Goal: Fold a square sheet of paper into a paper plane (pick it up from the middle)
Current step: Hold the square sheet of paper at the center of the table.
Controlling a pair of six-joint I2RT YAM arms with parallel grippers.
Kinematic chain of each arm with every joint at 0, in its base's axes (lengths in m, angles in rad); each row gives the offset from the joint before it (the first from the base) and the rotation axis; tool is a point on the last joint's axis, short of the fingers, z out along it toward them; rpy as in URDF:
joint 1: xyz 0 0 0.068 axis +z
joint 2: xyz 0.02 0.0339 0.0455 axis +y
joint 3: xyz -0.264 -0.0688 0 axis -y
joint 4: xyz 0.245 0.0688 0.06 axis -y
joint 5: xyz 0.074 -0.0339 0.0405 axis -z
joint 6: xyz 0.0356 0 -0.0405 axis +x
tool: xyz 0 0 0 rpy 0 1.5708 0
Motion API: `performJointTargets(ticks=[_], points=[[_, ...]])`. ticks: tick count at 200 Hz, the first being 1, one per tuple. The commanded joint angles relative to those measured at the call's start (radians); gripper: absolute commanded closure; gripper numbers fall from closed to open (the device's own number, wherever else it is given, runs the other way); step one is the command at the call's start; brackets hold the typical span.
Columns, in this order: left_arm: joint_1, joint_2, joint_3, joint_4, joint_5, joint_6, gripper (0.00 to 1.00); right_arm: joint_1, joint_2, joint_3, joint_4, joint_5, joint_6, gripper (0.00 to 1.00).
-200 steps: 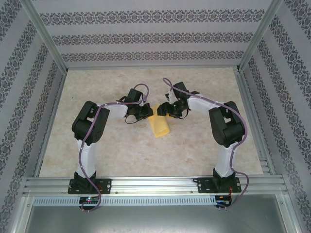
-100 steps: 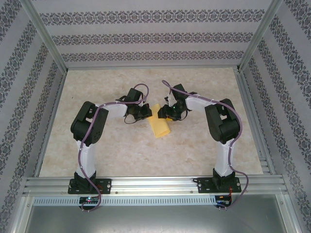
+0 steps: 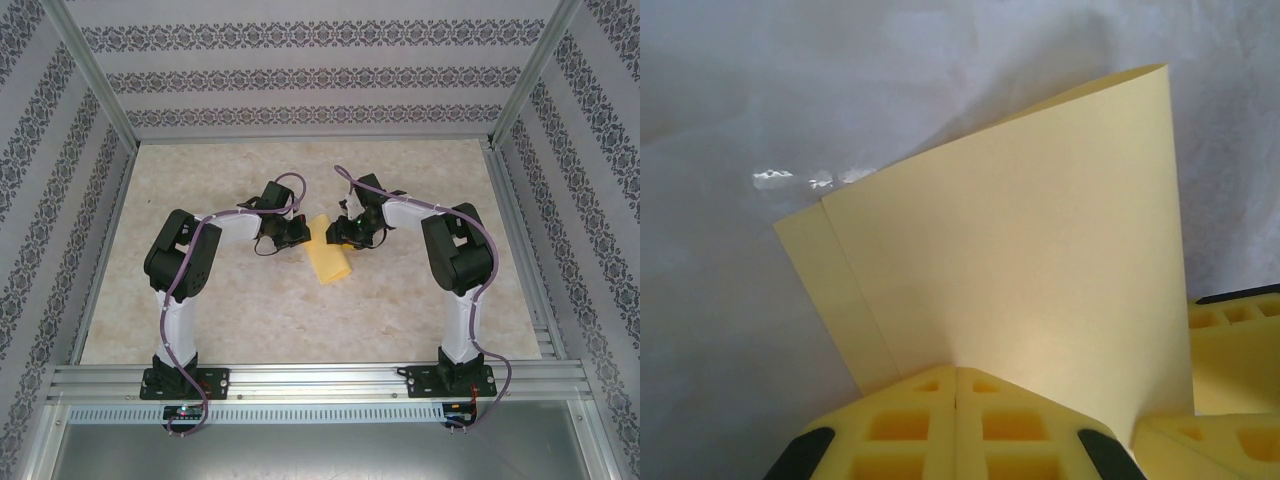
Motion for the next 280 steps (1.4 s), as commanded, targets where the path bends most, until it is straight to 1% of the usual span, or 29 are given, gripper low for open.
performJointTargets(ticks=[1,40,71,198,234,280], points=[[-0.015,-0.057,0.021,-0.041,-0.024,0.029,1.00,0.012,0.029,-0.021,0.004,0.051,-0.001,0.58],[-0.013,-0.114,-0.010,-0.001,-0.048,0.003,1.00,0.037,0.041,-0.031,0.002,0.147,0.000,0.60],[-0.013,-0.126,-0.036,0.033,-0.056,-0.017,1.00,0.052,0.047,-0.038,0.007,0.181,-0.009,0.60],[-0.012,-0.109,-0.039,0.037,-0.071,-0.028,1.00,0.081,0.095,-0.018,-0.009,0.208,-0.072,0.56],[-0.010,-0.113,-0.042,0.033,-0.082,-0.032,1.00,0.086,0.108,-0.007,-0.020,0.233,-0.064,0.55],[-0.010,-0.110,-0.045,0.039,-0.064,-0.035,1.00,0.087,0.116,-0.006,-0.015,0.244,-0.046,0.55]])
